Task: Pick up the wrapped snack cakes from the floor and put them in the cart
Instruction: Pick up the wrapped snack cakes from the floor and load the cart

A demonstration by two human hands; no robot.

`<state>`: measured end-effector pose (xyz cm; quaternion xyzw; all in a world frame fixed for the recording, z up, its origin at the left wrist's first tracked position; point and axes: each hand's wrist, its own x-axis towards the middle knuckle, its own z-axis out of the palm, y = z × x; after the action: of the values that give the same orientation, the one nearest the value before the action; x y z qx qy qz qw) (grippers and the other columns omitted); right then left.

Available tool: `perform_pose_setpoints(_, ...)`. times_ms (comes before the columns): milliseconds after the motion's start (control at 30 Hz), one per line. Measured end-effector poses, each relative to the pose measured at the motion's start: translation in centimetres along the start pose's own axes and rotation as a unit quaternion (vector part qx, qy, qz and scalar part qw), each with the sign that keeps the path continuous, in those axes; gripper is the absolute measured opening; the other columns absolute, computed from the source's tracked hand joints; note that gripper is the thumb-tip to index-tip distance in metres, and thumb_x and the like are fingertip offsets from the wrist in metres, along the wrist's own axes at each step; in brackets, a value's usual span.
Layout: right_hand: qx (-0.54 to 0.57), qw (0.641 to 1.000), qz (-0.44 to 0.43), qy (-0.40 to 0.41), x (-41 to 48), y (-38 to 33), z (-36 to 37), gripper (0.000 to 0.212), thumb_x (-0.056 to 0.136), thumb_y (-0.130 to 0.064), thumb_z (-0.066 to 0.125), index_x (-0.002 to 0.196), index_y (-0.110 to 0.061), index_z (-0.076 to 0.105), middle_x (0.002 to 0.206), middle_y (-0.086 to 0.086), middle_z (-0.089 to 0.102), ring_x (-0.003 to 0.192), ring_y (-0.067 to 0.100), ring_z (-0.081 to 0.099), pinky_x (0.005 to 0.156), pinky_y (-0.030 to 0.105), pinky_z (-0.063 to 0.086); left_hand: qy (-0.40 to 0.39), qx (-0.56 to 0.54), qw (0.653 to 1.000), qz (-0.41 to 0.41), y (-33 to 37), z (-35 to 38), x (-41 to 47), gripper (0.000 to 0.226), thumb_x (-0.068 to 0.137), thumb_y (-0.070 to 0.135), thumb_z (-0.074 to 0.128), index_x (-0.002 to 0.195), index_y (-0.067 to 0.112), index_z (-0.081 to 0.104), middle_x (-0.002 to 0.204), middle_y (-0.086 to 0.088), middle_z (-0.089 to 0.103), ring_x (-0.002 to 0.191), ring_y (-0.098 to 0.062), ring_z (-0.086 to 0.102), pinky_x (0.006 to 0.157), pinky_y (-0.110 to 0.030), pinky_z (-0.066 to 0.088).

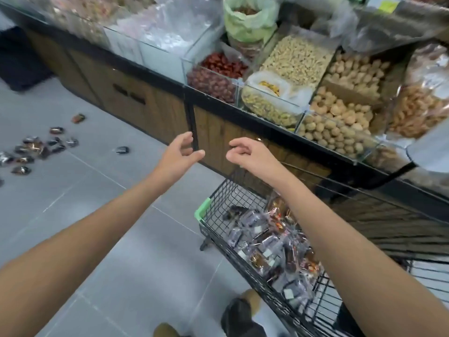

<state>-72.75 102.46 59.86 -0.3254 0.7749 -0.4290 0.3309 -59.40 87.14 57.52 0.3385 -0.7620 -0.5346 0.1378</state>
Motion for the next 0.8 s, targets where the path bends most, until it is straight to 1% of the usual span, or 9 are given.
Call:
perform_pose_setpoints(133,-0.053,0.995,-0.078,-0.037,0.1,-10.0,7.3,0.033,0.088,-0.023,0.065,0.119,-0.013,0.060,0.088,-0.011,0.062,0.080,-0.002,0.059,0.067,0.003,0.043,0.064,-0.003,0.998,0.017,0.0,-11.3,-3.7,0.054,0.089,0.024,0.064,0.138,0.018,0.041,0.138,0.001,0.046,0.113,-0.011,0.052,0.090,-0.025,0.040)
perform_pose_setpoints(200,-0.070,0.990,-0.110,-0.048,0.0,-14.1,10.9,0.033,0.089,-0.025,0.064,0.119,-0.014,0.060,0.090,-0.010,0.064,0.084,0.000,0.060,0.073,0.007,0.045,0.086,-0.003,0.996,0.023,-0.5,-16.4,-5.8,0.055,0.089,0.026,0.063,0.138,0.019,0.041,0.138,0.004,0.046,0.116,-0.011,0.051,0.092,-0.027,0.042)
perform_pose_setpoints(267,-0.082,0.986,-0.134,-0.062,-0.1,-17.6,14.6,0.033,0.089,-0.027,0.064,0.119,-0.015,0.061,0.097,-0.005,0.066,0.092,0.007,0.063,0.082,0.020,0.047,0.108,0.003,0.994,0.027,-1.3,-21.1,-7.9,0.055,0.089,0.028,0.063,0.138,0.020,0.041,0.138,0.005,0.046,0.118,-0.013,0.051,0.091,-0.028,0.043)
perform_pose_setpoints(333,-0.089,0.980,-0.159,-0.074,-0.1,-20.7,18.1,0.032,0.089,-0.028,0.063,0.119,-0.016,0.061,0.102,-0.001,0.068,0.095,0.011,0.065,0.085,0.026,0.049,0.133,0.007,0.991,0.027,-2.2,-25.2,-9.8,0.055,0.089,0.029,0.062,0.139,0.019,0.040,0.139,0.004,0.046,0.113,-0.013,0.053,0.083,-0.023,0.042)
perform_pose_setpoints(400,-0.092,0.975,-0.181,-0.086,-0.2,-23.5,21.6,0.032,0.090,-0.031,0.062,0.119,-0.016,0.061,0.104,0.001,0.068,0.091,0.010,0.067,0.085,0.027,0.051,0.158,-0.005,0.987,0.020,-3.3,-28.8,-11.6,0.056,0.089,0.029,0.062,0.139,0.017,0.040,0.139,0.002,0.046,0.113,-0.015,0.053,0.083,-0.023,0.042)
perform_pose_setpoints(467,-0.088,0.972,-0.196,-0.099,-0.2,-25.7,24.8,0.032,0.091,-0.032,0.061,0.119,-0.016,0.060,0.106,0.001,0.067,0.086,0.006,0.068,0.079,0.022,0.052,0.178,-0.015,0.984,0.009,-4.5,-31.9,-13.2,0.055,0.089,0.031,0.062,0.139,0.018,0.042,0.140,0.001,0.046,0.116,-0.015,0.052,0.089,-0.028,0.042)
perform_pose_setpoints(567,-0.095,0.966,-0.208,-0.118,0.1,-28.4,29.0,0.033,0.092,-0.031,0.059,0.121,-0.015,0.060,0.108,0.001,0.066,0.084,0.004,0.067,0.071,0.015,0.051,0.208,-0.026,0.978,-0.003,-6.4,-36.1,-15.0,0.053,0.089,0.030,0.063,0.137,0.018,0.044,0.137,0.001,0.049,0.113,-0.015,0.054,0.092,-0.031,0.042)
perform_pose_setpoints(700,-0.101,0.961,-0.219,-0.136,1.5,-31.1,33.6,0.030,0.093,-0.026,0.058,0.119,-0.012,0.060,0.108,0.005,0.066,0.079,0.004,0.065,0.073,0.023,0.055,0.244,-0.053,0.968,-0.019,-8.6,-41.0,-15.8,0.050,0.088,0.029,0.063,0.134,0.018,0.046,0.133,0.000,0.053,0.118,-0.018,0.053,0.099,-0.037,0.042)
perform_pose_setpoints(800,-0.107,0.955,-0.224,-0.161,3.8,-32.7,36.8,0.029,0.093,-0.026,0.057,0.119,-0.013,0.060,0.107,0.004,0.066,0.082,0.004,0.065,0.076,0.027,0.054,0.272,-0.067,0.960,-0.028,-10.4,-44.4,-15.5,0.048,0.089,0.028,0.063,0.133,0.018,0.047,0.130,0.000,0.054,0.116,-0.016,0.052,0.096,-0.034,0.043)
